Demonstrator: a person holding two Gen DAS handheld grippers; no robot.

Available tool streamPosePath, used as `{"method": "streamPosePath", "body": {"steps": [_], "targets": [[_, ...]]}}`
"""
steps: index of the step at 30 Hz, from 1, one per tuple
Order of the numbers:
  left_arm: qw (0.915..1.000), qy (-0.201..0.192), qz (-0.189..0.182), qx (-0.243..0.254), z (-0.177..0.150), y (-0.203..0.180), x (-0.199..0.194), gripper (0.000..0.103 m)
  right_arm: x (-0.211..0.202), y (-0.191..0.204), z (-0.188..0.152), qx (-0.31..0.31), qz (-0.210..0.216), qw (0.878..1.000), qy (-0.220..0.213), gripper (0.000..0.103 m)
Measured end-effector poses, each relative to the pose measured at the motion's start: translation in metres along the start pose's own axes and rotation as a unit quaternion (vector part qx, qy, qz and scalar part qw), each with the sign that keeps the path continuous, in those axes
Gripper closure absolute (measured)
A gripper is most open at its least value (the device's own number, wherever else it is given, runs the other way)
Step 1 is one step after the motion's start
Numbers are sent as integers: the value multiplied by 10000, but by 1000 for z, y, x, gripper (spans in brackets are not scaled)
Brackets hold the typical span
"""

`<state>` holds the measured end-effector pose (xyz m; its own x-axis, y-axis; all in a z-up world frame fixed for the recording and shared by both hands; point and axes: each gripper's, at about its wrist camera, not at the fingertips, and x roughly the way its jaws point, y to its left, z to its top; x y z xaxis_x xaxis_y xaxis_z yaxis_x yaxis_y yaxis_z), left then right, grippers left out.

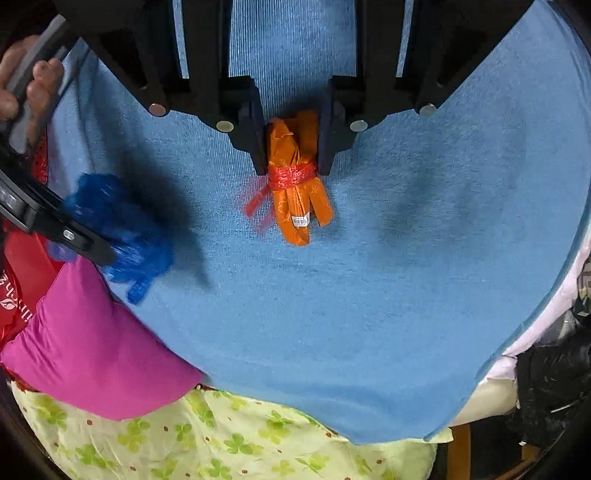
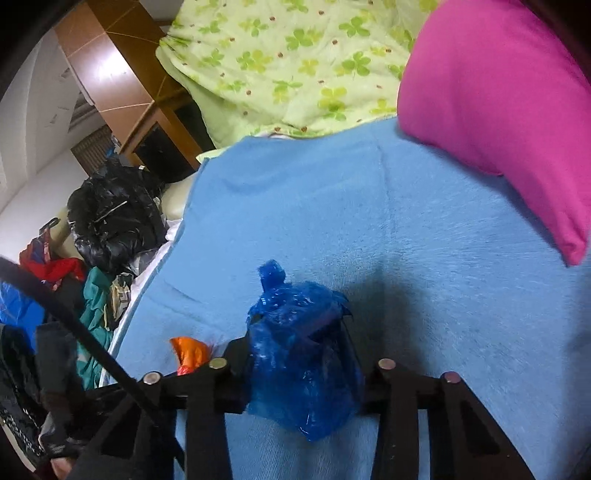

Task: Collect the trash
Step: 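Grasp the blue plastic bag with the right tool while the left tool grasps the orange bag, then lift the blue and orange bags and carry them toward the red wastebasket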

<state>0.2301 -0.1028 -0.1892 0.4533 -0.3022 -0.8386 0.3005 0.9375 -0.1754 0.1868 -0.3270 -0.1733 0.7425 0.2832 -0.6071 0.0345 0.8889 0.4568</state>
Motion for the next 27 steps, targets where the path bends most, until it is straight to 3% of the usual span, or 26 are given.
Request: {"method": "streamPosePath", "body": {"steps": [11,20,27], "targets": [[9932,-1094,156,354,-12,-35,-124,76,-147,36,-16,-132,159,9947,-1009,63],[9708,-2159,473,937,-24,-85,-224,76,-259,63,-34,-417,126,9825,-1814,63],[9571,-2570,505,1236,-30,-114,-268,76,-326,74,-51,-610,-68,9696,-2367,63]]}}
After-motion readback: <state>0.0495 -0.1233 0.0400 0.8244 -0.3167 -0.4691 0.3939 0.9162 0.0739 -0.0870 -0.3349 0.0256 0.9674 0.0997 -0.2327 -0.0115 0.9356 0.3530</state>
